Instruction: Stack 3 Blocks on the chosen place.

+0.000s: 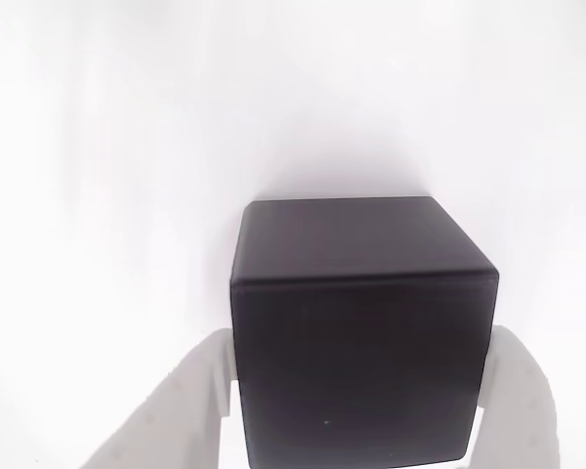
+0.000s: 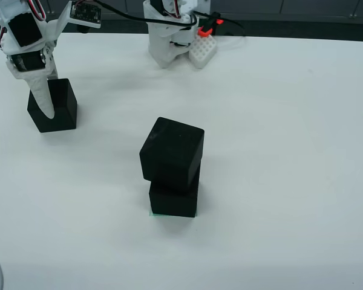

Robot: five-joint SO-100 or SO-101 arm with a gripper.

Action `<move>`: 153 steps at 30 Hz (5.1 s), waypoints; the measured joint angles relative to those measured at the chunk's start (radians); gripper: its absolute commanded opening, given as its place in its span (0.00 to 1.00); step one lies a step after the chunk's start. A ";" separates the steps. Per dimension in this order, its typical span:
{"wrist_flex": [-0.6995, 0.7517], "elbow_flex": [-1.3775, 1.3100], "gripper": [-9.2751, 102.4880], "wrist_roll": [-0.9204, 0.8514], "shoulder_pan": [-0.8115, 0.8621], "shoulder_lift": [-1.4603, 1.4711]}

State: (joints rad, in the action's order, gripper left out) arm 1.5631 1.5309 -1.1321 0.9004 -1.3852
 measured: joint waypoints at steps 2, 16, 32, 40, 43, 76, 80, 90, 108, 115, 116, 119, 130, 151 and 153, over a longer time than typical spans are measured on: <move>0.000 -0.002 0.27 0.000 -0.009 -0.002; 0.000 -0.002 0.27 -0.008 -0.109 -0.210; -0.094 -0.035 0.27 -0.064 -0.436 -0.653; -0.281 0.155 0.27 -0.202 -0.554 -0.871; -0.407 0.290 0.27 -0.267 -0.581 -0.951; -1.169 1.135 0.27 -0.482 -0.887 -1.367; -1.238 1.204 0.27 -0.525 -0.862 -1.385; -1.387 1.308 0.27 -0.548 -0.831 -1.385; -1.557 1.419 0.27 -0.549 -0.871 -1.336; -1.578 1.430 0.29 -0.554 -0.871 -1.336; -1.583 1.431 0.30 -0.554 -0.871 -1.336; -1.592 1.431 0.32 -0.560 -0.871 -1.336; -1.609 1.433 0.36 -0.551 -0.851 -1.336; -1.557 1.437 0.38 -0.545 -0.859 -1.436; -1.509 1.411 0.38 -0.520 -0.862 -1.431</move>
State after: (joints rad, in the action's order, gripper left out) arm 0.0537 2.9422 -1.6521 0.0383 -2.8164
